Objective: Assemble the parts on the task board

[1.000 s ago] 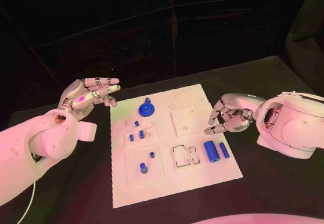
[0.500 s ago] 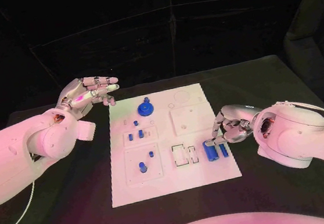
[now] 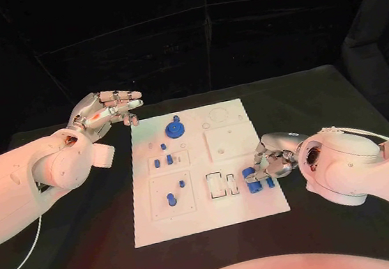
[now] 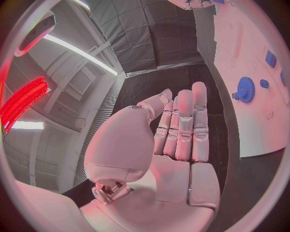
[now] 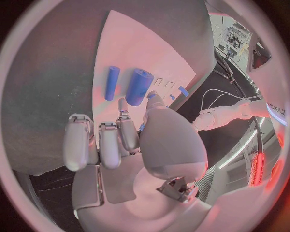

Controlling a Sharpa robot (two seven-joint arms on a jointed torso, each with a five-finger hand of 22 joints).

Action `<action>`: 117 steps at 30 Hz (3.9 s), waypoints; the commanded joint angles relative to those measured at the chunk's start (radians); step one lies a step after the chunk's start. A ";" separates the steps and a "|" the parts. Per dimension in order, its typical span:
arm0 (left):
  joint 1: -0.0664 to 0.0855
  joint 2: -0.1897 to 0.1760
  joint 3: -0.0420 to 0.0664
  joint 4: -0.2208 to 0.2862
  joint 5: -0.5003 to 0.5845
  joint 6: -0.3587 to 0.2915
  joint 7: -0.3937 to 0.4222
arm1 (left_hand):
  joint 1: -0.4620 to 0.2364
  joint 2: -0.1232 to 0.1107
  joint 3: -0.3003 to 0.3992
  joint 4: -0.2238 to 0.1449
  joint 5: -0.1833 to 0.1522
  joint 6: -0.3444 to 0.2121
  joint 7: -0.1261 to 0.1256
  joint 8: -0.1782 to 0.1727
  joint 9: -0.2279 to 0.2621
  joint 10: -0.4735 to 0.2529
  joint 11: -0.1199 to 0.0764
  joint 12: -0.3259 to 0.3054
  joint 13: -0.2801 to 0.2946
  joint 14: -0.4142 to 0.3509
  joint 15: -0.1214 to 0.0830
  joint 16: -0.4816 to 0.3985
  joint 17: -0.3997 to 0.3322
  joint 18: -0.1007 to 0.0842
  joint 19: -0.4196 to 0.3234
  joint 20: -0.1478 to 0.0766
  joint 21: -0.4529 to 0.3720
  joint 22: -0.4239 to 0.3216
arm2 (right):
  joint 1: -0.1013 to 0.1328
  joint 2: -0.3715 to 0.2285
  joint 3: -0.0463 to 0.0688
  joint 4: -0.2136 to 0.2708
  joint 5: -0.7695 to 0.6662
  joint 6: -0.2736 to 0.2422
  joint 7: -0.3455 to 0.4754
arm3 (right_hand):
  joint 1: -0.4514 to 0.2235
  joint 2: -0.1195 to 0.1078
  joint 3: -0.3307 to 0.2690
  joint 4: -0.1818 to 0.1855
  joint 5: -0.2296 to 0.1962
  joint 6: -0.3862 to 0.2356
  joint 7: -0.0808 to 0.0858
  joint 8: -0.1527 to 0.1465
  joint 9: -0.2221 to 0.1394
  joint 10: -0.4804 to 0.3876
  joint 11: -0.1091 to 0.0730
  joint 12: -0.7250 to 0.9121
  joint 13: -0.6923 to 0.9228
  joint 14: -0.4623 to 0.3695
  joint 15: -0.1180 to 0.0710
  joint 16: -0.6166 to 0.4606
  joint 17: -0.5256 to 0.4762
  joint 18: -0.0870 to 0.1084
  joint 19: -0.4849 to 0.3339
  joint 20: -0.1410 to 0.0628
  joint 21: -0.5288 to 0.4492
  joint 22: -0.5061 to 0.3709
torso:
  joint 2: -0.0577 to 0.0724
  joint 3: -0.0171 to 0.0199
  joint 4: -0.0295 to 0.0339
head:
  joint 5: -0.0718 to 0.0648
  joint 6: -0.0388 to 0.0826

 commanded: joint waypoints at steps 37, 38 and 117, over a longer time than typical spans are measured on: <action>0.001 -0.002 0.000 0.001 0.003 0.026 -0.006 | -0.002 0.008 -0.007 0.003 0.004 0.000 0.003 0.008 0.001 -0.007 0.002 0.007 0.001 -0.009 0.001 -0.003 -0.003 0.006 -0.004 -0.003 -0.007 -0.003 | -0.039 0.012 0.004 0.077 0.044 -0.206 0.028 | 0.074 0.078 -0.014 -0.007 0.244 0.014 -0.025 0.093 0.066 0.015 -0.020 0.000 0.031 0.073 -0.025 0.012 0.087 -0.015 0.021 -0.012 0.012 0.016 | -0.001 -0.0017 0.0025 | 0.011 0.004; 0.002 -0.001 0.000 0.002 0.003 0.026 -0.005 | -0.003 0.009 -0.008 0.003 0.004 -0.001 0.003 0.008 0.001 -0.007 0.002 0.007 0.001 -0.009 0.001 -0.003 -0.003 0.006 -0.004 -0.003 -0.007 -0.003 | -0.037 0.015 0.004 0.078 0.047 -0.203 0.027 | 0.075 0.078 -0.014 -0.007 0.245 0.014 -0.025 0.093 0.067 0.015 -0.020 -0.001 0.031 0.073 -0.025 0.012 0.088 -0.015 0.021 -0.012 0.012 0.016 | -0.001 -0.0014 0.0026 | 0.011 0.005; 0.001 0.005 0.000 -0.001 0.003 0.021 -0.002 | -0.003 0.009 -0.008 0.003 0.004 -0.001 0.003 0.008 0.001 -0.007 0.002 0.007 0.001 -0.009 0.001 -0.003 -0.003 0.006 -0.004 -0.003 -0.007 -0.003 | -0.015 -0.093 0.005 0.057 0.009 -0.072 0.084 | 0.085 0.073 0.000 -0.057 -0.011 -0.026 -0.005 -0.001 0.162 0.005 -0.002 -0.087 0.024 0.073 -0.009 0.007 0.096 -0.015 0.017 0.003 0.006 0.022 | -0.001 -0.0001 -0.0068 | -0.009 0.011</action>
